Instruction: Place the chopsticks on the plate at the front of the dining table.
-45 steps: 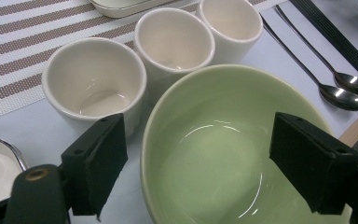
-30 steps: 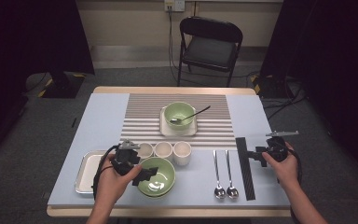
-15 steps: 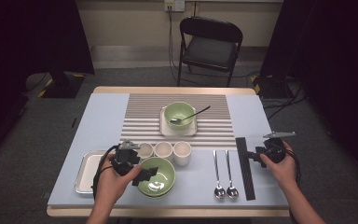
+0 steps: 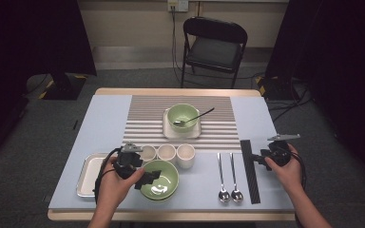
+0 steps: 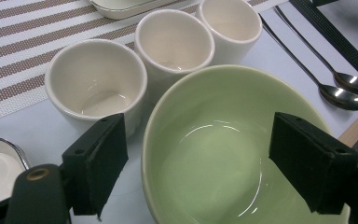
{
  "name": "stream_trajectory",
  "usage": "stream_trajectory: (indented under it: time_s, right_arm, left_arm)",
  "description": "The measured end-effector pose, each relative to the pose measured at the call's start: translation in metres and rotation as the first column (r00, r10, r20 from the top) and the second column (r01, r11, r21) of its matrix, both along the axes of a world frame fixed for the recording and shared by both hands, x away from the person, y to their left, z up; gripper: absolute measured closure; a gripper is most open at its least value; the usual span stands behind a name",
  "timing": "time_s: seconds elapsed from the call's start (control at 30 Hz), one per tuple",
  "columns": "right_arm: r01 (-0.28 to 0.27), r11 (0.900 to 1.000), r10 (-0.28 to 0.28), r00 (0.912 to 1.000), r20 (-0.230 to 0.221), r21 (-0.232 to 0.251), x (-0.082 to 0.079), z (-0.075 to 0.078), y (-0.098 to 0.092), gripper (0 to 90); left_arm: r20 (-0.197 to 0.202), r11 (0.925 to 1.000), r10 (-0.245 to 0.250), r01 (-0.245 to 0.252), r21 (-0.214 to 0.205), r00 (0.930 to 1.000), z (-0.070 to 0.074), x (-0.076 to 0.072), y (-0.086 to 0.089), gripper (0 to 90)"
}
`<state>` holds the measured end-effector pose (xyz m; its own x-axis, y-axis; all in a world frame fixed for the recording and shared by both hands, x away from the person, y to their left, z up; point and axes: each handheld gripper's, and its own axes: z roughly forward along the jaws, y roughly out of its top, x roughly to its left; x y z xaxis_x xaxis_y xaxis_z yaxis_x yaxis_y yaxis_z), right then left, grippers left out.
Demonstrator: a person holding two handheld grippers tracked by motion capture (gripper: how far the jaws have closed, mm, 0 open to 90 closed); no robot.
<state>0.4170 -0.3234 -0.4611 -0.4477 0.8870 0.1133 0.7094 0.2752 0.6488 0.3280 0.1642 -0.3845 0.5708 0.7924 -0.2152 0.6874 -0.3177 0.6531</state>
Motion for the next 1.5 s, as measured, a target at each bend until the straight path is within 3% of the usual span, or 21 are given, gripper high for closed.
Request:
stream_trajectory:
  time_s: [0.7,1.0,1.3,1.43,1.5]
  right_arm:
    - [0.009,1.0000,-0.009,1.0000,-0.003,0.001,0.0000,0.0006,-0.0006,45.8]
    - [0.023,0.9994,-0.023,0.9996,-0.016,0.026,0.0002,0.0004,-0.0011,43.6]
    - [0.011,0.9999,-0.011,0.9999,-0.001,-0.004,-0.0007,0.0000,0.0014,43.3]
    - [0.002,0.9969,-0.001,1.0000,0.009,-0.079,-0.0010,0.0013,0.0060,49.3]
    - [0.008,0.9968,-0.008,1.0000,0.001,-0.080,-0.0011,0.0019,0.0066,50.6]
  left_arm:
    - [0.002,1.0000,0.003,-0.003,-0.001,1.0000,0.0005,0.0000,0.0000,18.9]
    - [0.001,1.0000,0.004,-0.004,-0.003,1.0000,0.0004,0.0001,0.0000,19.0]
    - [0.002,1.0000,0.003,-0.003,-0.002,1.0000,0.0007,-0.0001,0.0004,18.9]
    - [0.003,1.0000,0.000,0.000,-0.003,1.0000,0.0010,0.0000,0.0010,18.9]
    - [0.003,1.0000,0.003,-0.003,-0.006,1.0000,0.0012,0.0000,0.0013,18.9]
